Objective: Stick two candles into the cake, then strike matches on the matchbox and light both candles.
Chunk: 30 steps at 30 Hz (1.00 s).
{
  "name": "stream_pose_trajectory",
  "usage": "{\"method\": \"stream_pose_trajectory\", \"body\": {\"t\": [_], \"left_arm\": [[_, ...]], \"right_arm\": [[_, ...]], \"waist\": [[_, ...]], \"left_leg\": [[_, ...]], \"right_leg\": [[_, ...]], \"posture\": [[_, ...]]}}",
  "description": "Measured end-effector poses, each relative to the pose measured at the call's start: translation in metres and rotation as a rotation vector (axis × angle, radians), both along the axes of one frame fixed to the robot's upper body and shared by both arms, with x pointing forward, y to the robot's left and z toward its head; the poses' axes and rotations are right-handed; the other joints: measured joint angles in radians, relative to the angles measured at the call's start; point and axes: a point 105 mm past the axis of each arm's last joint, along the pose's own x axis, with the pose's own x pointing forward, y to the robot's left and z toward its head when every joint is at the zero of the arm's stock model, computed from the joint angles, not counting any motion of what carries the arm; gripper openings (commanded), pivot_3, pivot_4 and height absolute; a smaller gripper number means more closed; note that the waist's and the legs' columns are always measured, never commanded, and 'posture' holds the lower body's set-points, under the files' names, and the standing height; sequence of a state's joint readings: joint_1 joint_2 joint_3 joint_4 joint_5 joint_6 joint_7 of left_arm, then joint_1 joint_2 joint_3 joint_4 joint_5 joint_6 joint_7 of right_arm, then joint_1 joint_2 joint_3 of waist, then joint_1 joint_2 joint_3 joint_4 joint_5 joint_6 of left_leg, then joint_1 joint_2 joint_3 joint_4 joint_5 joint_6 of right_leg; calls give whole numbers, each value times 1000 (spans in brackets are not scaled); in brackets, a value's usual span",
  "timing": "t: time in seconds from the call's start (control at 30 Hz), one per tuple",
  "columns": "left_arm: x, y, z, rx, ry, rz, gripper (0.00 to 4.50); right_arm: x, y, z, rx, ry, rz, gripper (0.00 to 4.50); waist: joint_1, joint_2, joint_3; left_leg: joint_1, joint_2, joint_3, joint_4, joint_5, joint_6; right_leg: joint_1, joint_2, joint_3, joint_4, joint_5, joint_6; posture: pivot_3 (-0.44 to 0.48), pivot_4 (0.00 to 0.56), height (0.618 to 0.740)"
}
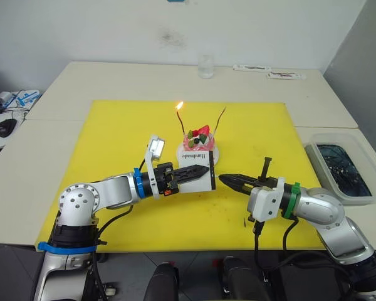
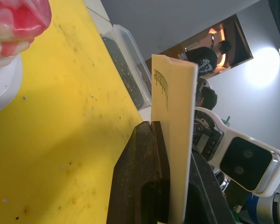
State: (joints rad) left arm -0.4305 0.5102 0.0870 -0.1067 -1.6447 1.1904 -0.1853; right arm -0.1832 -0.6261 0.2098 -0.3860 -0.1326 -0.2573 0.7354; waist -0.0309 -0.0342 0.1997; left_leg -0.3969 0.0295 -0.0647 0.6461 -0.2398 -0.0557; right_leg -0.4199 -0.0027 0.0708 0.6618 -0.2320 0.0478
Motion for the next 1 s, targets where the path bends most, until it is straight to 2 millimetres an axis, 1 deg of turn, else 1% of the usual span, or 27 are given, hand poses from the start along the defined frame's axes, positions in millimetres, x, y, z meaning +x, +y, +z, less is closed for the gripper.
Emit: {"method": "stream_pose_trajectory", "body": {"t": [0.27,0.43,0.7,1.0], "left_arm": [[0,1,-3,4,7,4,0],[0,1,-3,5,7,5,0],[0,0,-3,3,10,6,0],[0,-1,-2,1,14,5,0]], "right_arm": [[4,-6,7,23,-37,-37,18],[0,-5,7,28,-42,-12,18],[-7,3,2,11,-52,40,18],[-4,2,-5,-17,-54,34,18]], "waist": [[0,0,0],[0,0,0],[0,0,0],[0,0,0]], "left_leg": [[0,0,0,0,0,0],[0,0,0,0,0,0],[0,0,0,0,0,0],[0,0,0,0,0,0]], "right_leg": [[0,0,0,0,0,0],[0,0,0,0,0,0],[0,0,0,0,0,0],[0,0,0,0,0,0]], "posture": [[0,150,740],[0,150,740],[0,150,740],[0,150,740]]}}
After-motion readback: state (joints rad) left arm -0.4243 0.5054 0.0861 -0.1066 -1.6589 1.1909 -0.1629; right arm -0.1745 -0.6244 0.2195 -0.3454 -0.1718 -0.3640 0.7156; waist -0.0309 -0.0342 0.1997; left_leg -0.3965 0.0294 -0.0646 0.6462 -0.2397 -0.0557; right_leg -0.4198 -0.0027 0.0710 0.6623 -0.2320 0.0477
